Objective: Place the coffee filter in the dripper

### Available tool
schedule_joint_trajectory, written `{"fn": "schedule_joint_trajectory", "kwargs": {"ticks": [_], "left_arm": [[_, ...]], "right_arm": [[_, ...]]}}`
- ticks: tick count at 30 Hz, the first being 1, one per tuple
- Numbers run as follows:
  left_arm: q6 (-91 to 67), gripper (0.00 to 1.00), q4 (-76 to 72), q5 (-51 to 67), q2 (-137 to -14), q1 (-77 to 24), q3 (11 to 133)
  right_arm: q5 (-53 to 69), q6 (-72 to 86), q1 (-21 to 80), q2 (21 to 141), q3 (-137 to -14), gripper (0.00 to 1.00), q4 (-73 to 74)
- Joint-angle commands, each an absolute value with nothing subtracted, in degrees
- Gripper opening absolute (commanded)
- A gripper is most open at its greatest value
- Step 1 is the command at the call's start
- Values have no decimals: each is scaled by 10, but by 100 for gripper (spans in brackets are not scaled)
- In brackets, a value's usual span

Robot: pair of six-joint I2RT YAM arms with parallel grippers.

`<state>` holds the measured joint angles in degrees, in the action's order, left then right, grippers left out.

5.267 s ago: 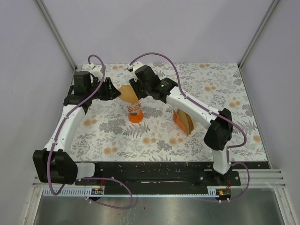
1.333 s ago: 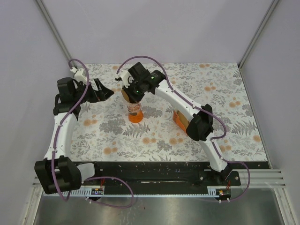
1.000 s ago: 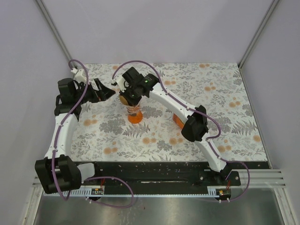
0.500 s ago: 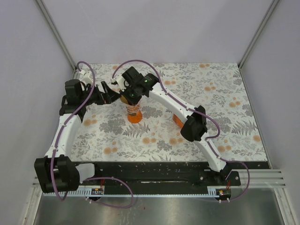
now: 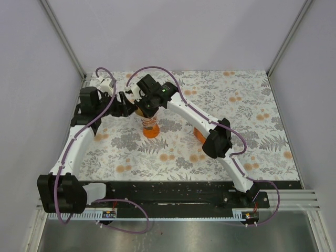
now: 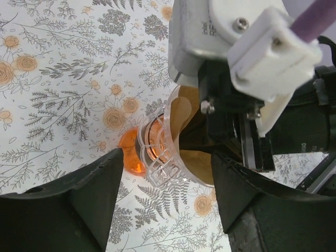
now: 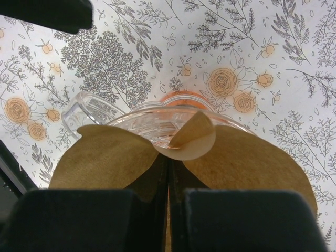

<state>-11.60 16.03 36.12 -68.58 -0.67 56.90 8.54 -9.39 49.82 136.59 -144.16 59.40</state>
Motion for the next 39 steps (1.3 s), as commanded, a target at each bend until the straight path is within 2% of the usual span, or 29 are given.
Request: {"fn": "schedule_joint_trajectory", "kwargs": {"ticks": [1,12,17,23,31,35,39], "left_arm": [[-99,66,156,331,-704,-19,602],[-81,31,178,321,-723,-38,604],[-75,23,180,319,-708,-38,608],[-68,10,185,317,-709,-41,609],[-65,6,191,317,-715,-46,610],[-64,13,196,319,-721,-47,612],[-64,15,199,317,-727,-47,616]], "right_arm": [[97,-86,504,1350,-1447,0,574],[101,-81,505,1334,-1430,0,553],[93,-80,504,1320,-1426,0,544],[83,-76,504,1276,-1402,17,507],[76,-89,503,1244,-1365,26,475],[78,-89,499,1239,-1367,28,479],[134,-105,498,1220,-1378,34,476]]}}
